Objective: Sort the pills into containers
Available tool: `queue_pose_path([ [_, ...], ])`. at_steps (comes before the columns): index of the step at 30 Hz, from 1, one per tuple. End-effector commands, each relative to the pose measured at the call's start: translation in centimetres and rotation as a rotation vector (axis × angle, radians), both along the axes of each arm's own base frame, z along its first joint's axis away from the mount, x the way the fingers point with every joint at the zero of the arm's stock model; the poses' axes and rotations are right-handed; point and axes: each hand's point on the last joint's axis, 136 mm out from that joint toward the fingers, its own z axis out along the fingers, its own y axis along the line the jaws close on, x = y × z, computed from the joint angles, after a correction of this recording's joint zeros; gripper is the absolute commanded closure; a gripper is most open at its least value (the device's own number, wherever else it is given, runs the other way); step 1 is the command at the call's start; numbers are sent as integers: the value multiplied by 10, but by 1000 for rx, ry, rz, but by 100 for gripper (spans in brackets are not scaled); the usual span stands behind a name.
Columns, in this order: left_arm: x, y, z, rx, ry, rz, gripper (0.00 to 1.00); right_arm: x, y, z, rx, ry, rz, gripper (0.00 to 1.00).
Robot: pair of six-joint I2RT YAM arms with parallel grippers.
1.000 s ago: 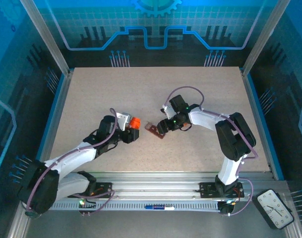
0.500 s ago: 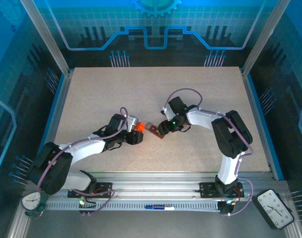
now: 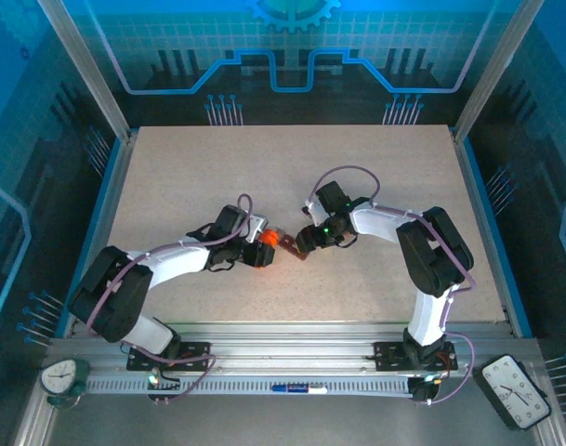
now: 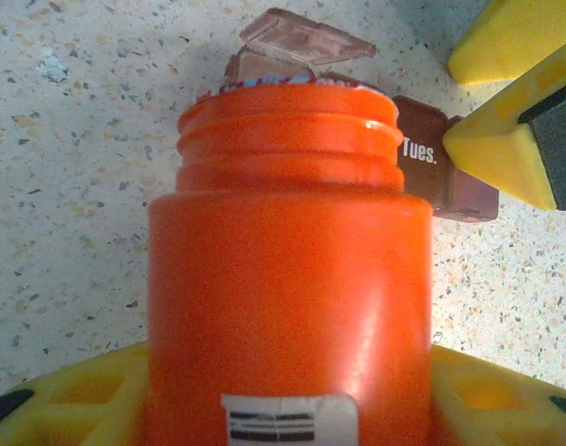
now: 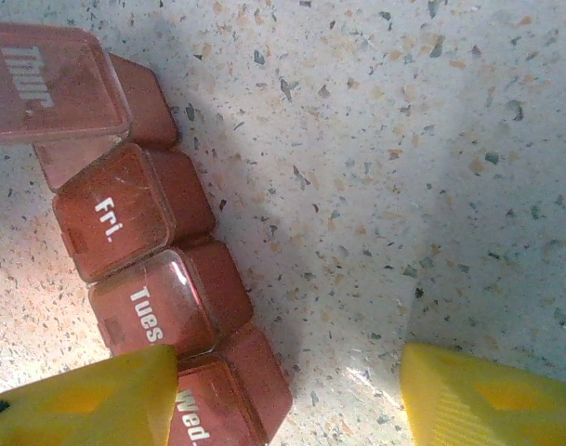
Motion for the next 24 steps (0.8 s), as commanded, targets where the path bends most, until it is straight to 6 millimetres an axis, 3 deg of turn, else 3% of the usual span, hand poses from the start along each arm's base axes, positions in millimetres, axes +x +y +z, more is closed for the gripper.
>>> queue_pose_path([
  [1,-1,-7,5,4,19,-46,100,-21,-11,-32,-83,79,-6,36],
  [24,4,-6,2,140,163,-108,100,-24,-11,-37,-97,97,-11,37],
])
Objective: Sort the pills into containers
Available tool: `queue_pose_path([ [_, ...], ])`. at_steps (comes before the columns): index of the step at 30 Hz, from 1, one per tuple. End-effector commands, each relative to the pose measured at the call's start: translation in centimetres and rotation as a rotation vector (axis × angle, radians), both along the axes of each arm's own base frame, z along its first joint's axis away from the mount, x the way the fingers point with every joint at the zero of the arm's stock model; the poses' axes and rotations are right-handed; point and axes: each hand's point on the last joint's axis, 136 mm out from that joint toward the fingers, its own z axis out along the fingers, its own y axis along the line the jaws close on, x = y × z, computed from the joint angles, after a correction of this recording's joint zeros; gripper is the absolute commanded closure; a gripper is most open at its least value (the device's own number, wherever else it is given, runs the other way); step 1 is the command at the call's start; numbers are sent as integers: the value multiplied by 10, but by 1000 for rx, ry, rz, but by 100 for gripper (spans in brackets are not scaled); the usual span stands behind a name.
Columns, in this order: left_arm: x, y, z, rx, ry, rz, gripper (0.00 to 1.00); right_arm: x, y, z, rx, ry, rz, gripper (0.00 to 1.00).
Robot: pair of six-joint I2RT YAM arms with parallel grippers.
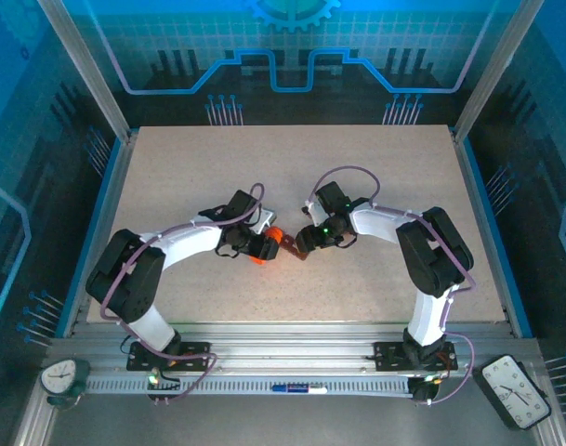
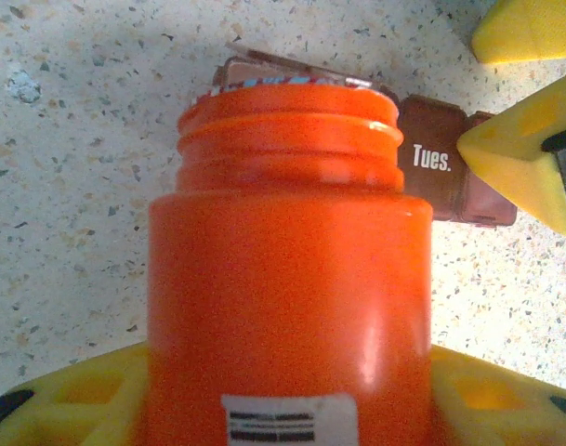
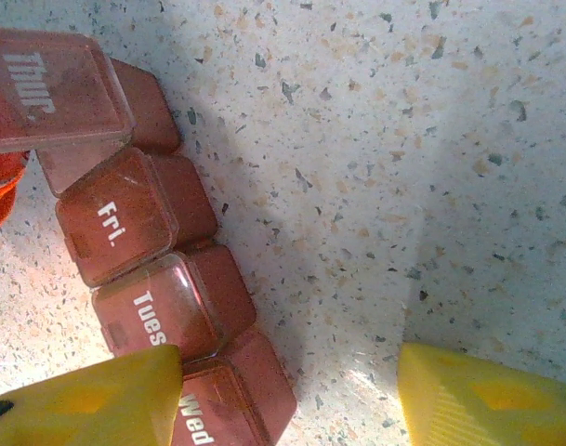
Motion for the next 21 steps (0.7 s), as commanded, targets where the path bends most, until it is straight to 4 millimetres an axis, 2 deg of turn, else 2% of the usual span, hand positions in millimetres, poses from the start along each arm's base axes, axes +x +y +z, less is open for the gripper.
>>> queue_pose_path([
  [1,-6,-1,2,33,43,-44,100,-24,-12,-36,-100,96,-1,37],
  [21,-2,5,-2,124,139,-64,100,-27,-13,-41,-106,107,-6,38],
])
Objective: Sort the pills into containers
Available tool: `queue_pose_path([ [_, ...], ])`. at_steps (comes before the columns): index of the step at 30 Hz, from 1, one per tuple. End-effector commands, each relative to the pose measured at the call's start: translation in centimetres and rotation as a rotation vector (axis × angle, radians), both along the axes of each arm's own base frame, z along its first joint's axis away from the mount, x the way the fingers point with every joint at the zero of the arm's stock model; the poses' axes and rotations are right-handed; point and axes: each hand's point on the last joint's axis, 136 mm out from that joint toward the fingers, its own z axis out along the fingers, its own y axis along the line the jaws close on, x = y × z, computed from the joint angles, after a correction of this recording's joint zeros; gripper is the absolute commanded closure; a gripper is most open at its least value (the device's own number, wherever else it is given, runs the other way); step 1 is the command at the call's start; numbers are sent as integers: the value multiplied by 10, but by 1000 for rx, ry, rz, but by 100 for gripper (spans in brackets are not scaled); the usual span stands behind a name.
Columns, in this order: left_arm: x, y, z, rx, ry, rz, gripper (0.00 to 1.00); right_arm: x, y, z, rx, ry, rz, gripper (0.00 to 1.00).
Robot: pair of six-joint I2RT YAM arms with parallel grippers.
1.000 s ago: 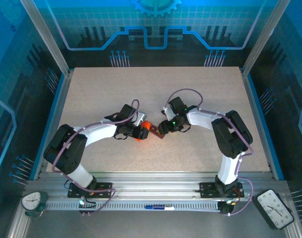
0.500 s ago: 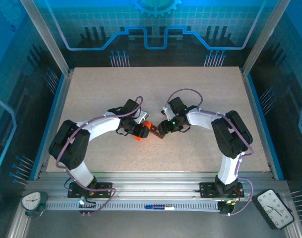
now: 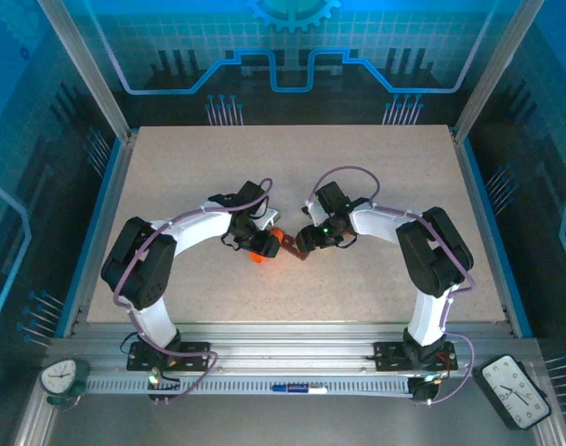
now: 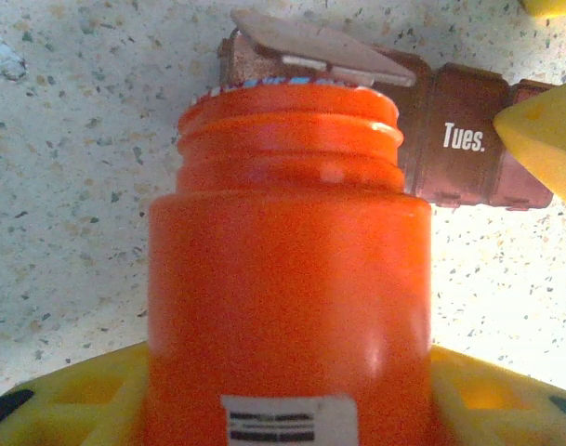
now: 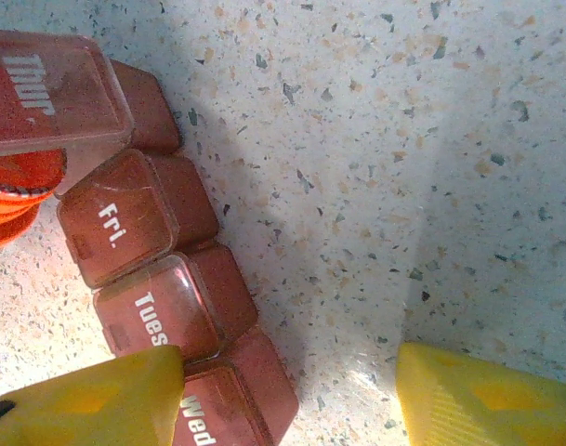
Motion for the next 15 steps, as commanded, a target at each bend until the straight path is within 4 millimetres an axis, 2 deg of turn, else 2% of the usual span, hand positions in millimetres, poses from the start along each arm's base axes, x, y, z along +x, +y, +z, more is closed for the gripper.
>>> queue_pose_path([
  [1,-2,3,1,27,23,-20,100,-27,-14,-40,-106,105,-4,38],
  [15,3,4,9,36,58,-45,100,-27,-14,-42,-109,111,-5,38],
])
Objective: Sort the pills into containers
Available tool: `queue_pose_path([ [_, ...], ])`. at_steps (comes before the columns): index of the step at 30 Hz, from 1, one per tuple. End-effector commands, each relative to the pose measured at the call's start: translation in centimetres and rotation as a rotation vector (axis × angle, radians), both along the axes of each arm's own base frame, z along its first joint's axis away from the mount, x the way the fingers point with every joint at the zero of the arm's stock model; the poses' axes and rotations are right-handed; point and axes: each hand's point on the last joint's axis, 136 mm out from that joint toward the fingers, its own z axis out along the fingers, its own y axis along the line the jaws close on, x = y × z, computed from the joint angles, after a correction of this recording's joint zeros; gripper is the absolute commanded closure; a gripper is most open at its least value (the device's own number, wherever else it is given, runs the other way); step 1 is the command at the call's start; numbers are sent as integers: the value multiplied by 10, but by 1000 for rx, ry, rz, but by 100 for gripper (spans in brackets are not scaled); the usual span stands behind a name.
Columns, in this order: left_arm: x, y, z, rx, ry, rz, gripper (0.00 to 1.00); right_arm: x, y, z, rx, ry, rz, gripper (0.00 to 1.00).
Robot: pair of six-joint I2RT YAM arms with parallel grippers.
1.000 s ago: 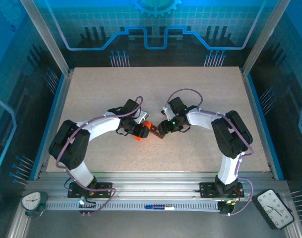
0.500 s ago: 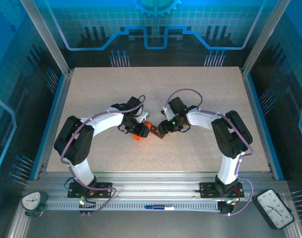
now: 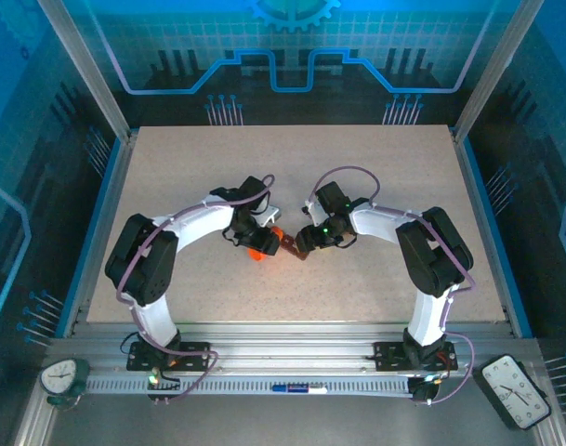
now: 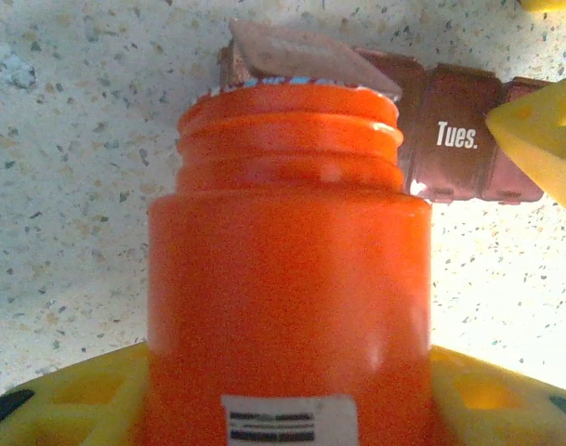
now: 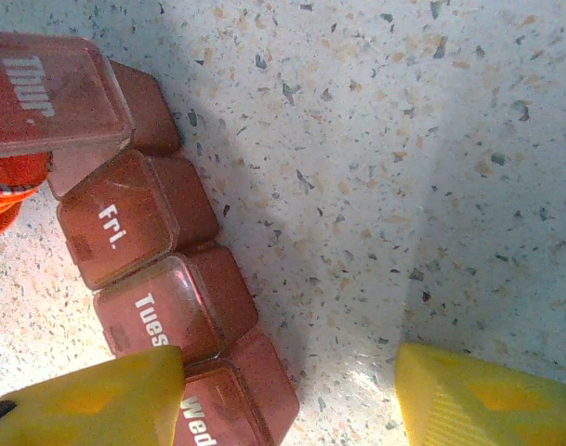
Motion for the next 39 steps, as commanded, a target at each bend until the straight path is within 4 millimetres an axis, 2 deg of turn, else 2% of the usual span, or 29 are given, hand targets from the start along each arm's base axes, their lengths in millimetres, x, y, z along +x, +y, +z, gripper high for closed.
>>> queue_pose_path([
  [1,-1,2,2,10,29,-20,100,-27,-14,-42,-110,109,-3,38],
  [10,-4,3,1,20,62,-34,100,-27,-14,-42,-111,109,-2,38],
  [27,11,0,4,35,71,-40,100,-28,-14,-46,-114,119,0,39],
  [39,0,1,6,-13,35,-29,100,-26,-13,-47,-114,123,-1,39],
])
